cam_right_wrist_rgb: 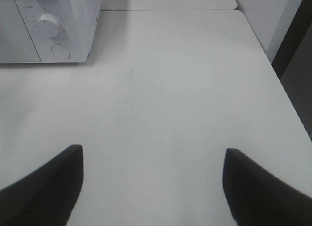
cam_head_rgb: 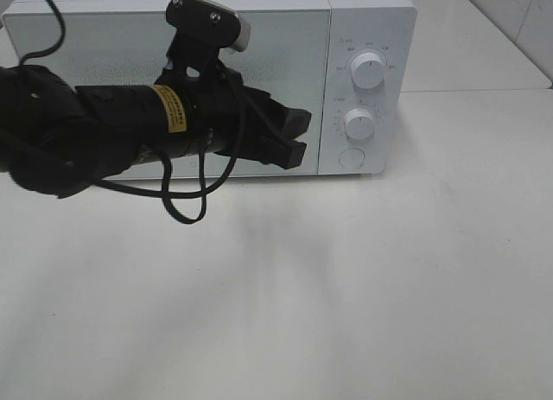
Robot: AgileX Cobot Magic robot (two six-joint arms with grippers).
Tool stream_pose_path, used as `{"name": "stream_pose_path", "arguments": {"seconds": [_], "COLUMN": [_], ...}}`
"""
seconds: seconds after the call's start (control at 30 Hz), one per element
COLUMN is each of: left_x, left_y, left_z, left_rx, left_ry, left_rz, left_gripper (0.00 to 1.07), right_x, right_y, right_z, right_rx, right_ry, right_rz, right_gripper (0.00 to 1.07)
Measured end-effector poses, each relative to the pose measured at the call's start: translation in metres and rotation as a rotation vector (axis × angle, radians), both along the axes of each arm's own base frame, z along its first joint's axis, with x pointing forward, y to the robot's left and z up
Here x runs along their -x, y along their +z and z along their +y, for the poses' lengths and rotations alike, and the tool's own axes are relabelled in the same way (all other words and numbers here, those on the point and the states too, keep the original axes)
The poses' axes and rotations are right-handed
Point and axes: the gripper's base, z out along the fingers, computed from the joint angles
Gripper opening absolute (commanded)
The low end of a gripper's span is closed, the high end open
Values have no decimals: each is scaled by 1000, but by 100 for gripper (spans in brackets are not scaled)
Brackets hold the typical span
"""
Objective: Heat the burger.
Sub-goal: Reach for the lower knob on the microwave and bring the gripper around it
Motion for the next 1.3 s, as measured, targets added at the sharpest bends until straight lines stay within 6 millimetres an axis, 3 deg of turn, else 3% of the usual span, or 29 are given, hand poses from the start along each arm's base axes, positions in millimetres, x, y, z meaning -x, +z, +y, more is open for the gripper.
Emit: {"name": "stream_pose_path", "arguments": {"seconds": [0.2,0.4,0.6,0.77,0.83,0.93,0.97,1.03,1.13,1.3], "left_x": [23,46,75,89,95,95,94,94,100,118], "left_y": [9,26,58,77,89,91,95,97,103,95], "left_z": [19,52,91,110,134,141,160,168,207,227], "left_rx": [-71,-274,-435,-471,-497,-504,-506,-506,-462,-419], "left_ry": [32,118,207,245,348,379,467,504,688,742], "left_rz": [86,227,323,310,322,331,358,369,430,465], "left_gripper": [100,100,100,100,100,100,100,100,100,100], "right_x": [0,0,0,0,0,0,0,0,0,0], "right_y": [0,0,0,0,0,0,0,0,0,0], "right_z": [0,0,0,0,0,0,0,0,0,0], "right_rx": [0,0,0,0,0,0,0,0,0,0], "right_ry": [0,0,0,0,0,0,0,0,0,0], "right_rz": [0,0,0,0,0,0,0,0,0,0], "right_gripper": [76,76,76,76,76,76,76,76,76,76]}}
